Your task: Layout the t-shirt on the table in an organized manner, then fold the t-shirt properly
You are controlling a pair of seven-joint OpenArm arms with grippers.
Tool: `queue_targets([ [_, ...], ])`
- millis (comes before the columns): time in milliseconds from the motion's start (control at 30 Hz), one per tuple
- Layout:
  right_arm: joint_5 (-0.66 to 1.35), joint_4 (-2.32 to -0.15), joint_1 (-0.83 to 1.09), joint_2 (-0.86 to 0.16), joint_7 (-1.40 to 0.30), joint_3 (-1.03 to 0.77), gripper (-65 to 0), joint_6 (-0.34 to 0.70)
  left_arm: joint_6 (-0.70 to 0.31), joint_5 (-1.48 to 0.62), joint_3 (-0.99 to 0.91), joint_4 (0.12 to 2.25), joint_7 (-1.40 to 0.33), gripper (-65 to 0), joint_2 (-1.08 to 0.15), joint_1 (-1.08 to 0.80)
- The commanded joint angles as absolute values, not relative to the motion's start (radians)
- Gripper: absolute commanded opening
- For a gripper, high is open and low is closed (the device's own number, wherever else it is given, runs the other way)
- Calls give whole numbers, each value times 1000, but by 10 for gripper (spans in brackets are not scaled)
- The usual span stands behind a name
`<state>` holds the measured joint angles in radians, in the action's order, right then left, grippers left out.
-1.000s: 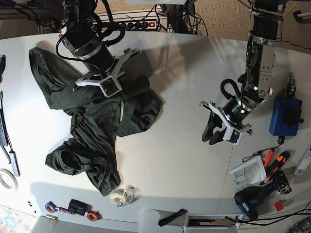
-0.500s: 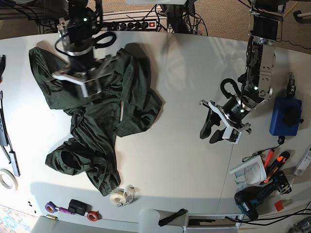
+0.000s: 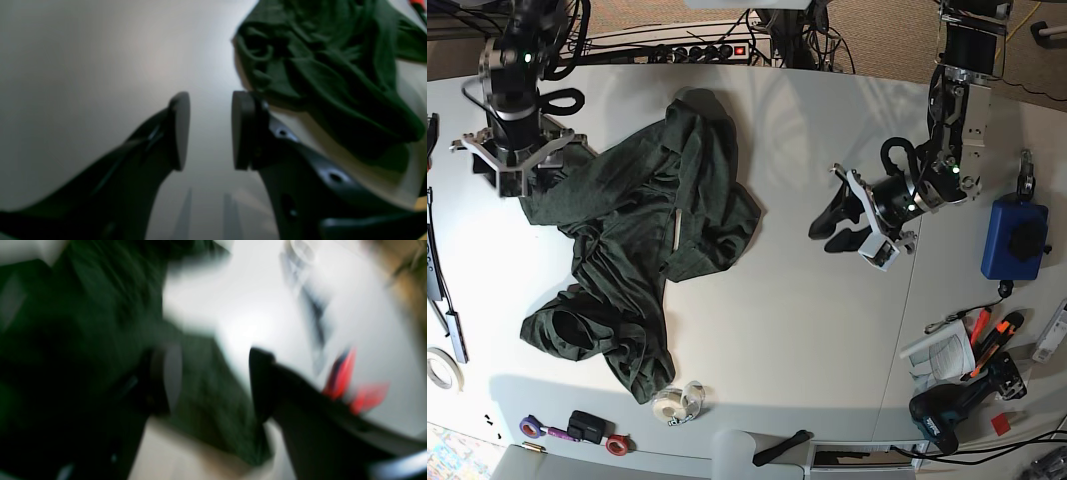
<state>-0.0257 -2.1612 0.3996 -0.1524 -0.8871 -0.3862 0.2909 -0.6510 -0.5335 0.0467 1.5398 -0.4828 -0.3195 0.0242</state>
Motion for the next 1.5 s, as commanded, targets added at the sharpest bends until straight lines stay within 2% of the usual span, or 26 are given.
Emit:
queue_targets([
  [0, -33, -2139, 384, -162, -860, -396, -325, 286, -667, -578, 44, 1557, -464, -428, -324, 31],
  [233, 48, -1926, 292, -166, -908, -393, -326, 379, -662, -603, 44, 1557, -471, -428, -324, -37],
  [367, 56, -1903, 287, -166, -959, -394, -326, 401, -598, -607, 44, 1557, -479, -428, -321, -66],
  [600, 57, -1903, 288, -166, -969, -393, -326, 401, -603, -705, 54, 1557, -533, -400, -253, -68],
  [767, 57, -1903, 288, -166, -969, -393, -326, 401, -589, -717, 193, 1557, -550, -400, -244, -63],
  [1000, 57, -1903, 288, -166, -971, -394, -326, 401, -443, -628, 421, 1557, -542, -368, -244, -5],
  [1167, 57, -1903, 288, -166, -972, -393, -326, 401, -441, -628, 470, 1557, -543, -371, -218, 2],
  [1200, 57, -1903, 288, -166, -972, -393, -326, 401, -441, -628, 469, 1557, -538, -399, -208, 0],
  [1233, 57, -1903, 288, -166, -972, -393, -326, 401, -441, -628, 468, 1557, -523, -465, -199, 0],
  [1300, 57, -1903, 288, -163, -973, -394, -326, 401, -441, -628, 468, 1557, -468, -650, -189, 2],
  [1467, 64, -1903, 288, -163, -977, -393, -326, 401, -439, -628, 468, 1558, -366, -650, -182, 82],
])
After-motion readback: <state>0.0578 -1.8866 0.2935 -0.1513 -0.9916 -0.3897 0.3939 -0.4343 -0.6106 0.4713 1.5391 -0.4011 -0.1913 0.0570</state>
